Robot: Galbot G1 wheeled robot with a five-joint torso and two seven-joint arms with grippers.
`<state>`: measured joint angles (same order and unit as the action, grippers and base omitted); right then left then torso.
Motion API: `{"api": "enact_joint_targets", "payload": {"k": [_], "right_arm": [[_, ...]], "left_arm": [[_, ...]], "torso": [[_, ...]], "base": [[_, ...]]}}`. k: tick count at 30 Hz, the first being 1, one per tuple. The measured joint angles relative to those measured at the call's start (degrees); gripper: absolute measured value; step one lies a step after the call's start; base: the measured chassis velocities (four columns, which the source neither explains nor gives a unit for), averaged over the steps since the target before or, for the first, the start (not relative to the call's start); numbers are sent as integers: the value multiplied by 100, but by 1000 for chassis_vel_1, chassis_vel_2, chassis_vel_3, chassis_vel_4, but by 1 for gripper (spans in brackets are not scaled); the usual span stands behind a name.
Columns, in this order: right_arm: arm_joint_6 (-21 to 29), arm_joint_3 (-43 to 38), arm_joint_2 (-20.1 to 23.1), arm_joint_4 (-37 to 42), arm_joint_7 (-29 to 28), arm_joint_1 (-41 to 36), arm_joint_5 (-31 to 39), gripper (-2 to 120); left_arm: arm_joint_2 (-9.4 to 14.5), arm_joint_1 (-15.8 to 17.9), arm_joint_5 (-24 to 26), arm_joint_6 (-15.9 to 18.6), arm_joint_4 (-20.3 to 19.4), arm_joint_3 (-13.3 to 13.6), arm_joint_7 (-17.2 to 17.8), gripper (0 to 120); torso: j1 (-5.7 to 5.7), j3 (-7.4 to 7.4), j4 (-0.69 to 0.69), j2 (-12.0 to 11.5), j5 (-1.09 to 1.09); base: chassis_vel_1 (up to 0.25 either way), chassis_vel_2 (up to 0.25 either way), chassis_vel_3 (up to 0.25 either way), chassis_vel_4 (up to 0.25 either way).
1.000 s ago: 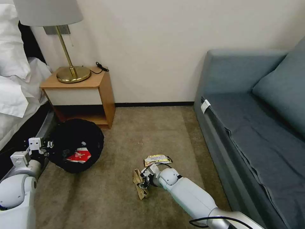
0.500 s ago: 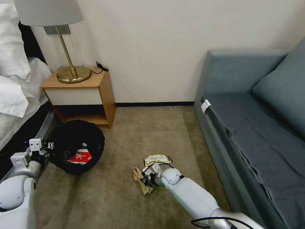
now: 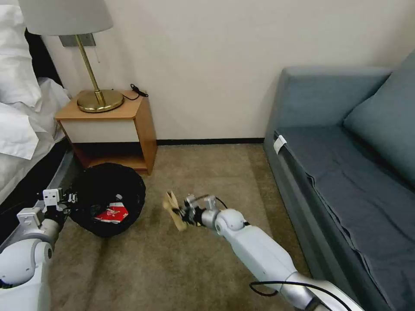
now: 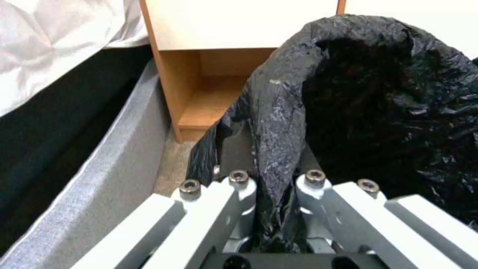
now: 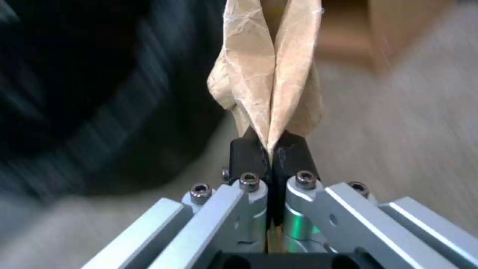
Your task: Pick up the trash bin, then pick up the garbage on the floor and place it into the trash bin.
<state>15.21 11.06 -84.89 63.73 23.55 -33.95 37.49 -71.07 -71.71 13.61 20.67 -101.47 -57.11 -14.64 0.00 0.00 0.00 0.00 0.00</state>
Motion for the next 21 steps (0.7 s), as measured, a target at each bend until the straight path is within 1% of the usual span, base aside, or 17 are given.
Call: {"api": "enact_joint_targets", "payload": {"k": [3, 4, 7, 11, 15, 19, 21], "right_arm": [[3, 28, -99, 396, 50, 212, 609, 0], [3, 28, -99, 396, 50, 212, 609, 0], [69, 201, -177, 689, 51, 341, 947, 0], [88, 407, -324, 892, 35, 360, 1034, 0], [53, 680, -492, 912, 4, 339, 1018, 0], [-31, 906, -651, 741, -78, 335, 880, 0], [-69, 999, -721, 601, -279, 351, 735, 0]], "left_arm": [[1, 15, -42, -26, 1, 4, -35, 4], [1, 15, -42, -26, 1, 4, -35, 4], [-31, 45, -56, -68, 21, 26, -76, 4], [-67, 94, -82, -72, 24, 66, -84, 4], [-86, 126, -105, -72, 23, 108, -84, 4], [-112, 146, -125, -72, 32, 133, -83, 4], [-130, 148, -139, -72, 58, 143, -83, 4]], "torso": [[0, 0, 0, 0, 0], [0, 0, 0, 0, 0], [0, 0, 0, 0, -1], [0, 0, -1, 0, -1], [0, 0, 0, 0, -1], [0, -1, 0, 0, 0], [0, -1, 0, 0, -1]], "base": [[0, 0, 0, 0], [0, 0, 0, 0], [0, 0, 0, 0], [0, 0, 0, 0], [0, 0, 0, 0], [0, 0, 0, 0], [0, 0, 0, 0]]}}
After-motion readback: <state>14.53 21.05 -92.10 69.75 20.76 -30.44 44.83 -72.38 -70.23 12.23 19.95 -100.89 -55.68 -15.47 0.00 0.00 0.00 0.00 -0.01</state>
